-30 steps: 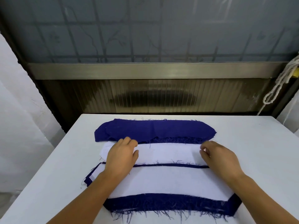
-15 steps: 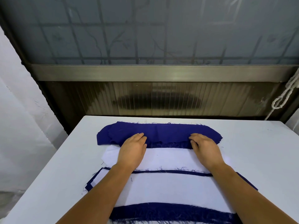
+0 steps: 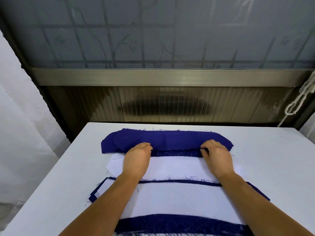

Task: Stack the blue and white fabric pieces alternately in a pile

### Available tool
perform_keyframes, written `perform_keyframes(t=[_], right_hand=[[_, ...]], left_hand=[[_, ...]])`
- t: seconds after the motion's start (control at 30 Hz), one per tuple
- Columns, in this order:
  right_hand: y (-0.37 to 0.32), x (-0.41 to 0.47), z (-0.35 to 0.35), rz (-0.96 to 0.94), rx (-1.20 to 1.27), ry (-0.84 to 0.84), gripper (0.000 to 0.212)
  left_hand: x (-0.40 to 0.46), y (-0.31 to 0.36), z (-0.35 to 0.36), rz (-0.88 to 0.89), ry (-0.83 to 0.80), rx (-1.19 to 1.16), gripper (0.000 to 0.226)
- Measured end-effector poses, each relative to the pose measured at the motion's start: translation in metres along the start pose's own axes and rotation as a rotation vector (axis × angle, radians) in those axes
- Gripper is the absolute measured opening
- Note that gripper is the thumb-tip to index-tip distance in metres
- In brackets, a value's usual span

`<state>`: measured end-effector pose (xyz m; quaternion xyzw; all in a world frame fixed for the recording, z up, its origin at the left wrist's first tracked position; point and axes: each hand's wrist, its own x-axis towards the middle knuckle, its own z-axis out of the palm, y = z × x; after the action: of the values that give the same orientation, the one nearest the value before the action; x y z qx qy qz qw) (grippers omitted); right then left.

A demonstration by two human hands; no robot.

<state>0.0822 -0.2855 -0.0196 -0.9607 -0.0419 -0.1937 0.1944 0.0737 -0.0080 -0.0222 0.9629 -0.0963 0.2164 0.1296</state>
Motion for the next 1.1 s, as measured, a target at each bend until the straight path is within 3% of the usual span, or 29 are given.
perform_keyframes(t=[0.07,0.33,0.47,0.73,0.93,1.0,1.1], right_hand=[[0.000,0.000,0.000,0.002,0.036,0.026,0.006],[0.003,-0.003,0.002,-0.072,0.124,0.082,0.012],[0.004,-0.003,0.002,-0.026,0.129,0.065,0.017],[0.002,-0.006,-0.006,-0.042,0.147,0.116,0.023],[-0.013,-0.020,-0.045,-0.201,0.068,0.199,0.017],[-0.018,-0.028,-0.064,-0.183,0.089,0.168,0.015],[-0.020,-0.041,-0.093,-0.048,0.192,-0.045,0.012]], left_hand=[[0.000,-0.001,0.000,-0.070,-0.054,-0.034,0.012],[-0.001,-0.004,0.002,-0.164,0.037,-0.152,0.005],[0.001,-0.011,0.008,-0.124,0.033,-0.086,0.027],[0.002,-0.017,-0.004,-0.143,0.062,-0.190,0.022],[-0.006,-0.016,-0.052,0.011,0.178,-0.056,0.021],[-0.011,-0.017,-0.072,0.041,0.150,-0.067,0.020],[-0.021,-0.019,-0.101,0.022,0.027,-0.159,0.017]])
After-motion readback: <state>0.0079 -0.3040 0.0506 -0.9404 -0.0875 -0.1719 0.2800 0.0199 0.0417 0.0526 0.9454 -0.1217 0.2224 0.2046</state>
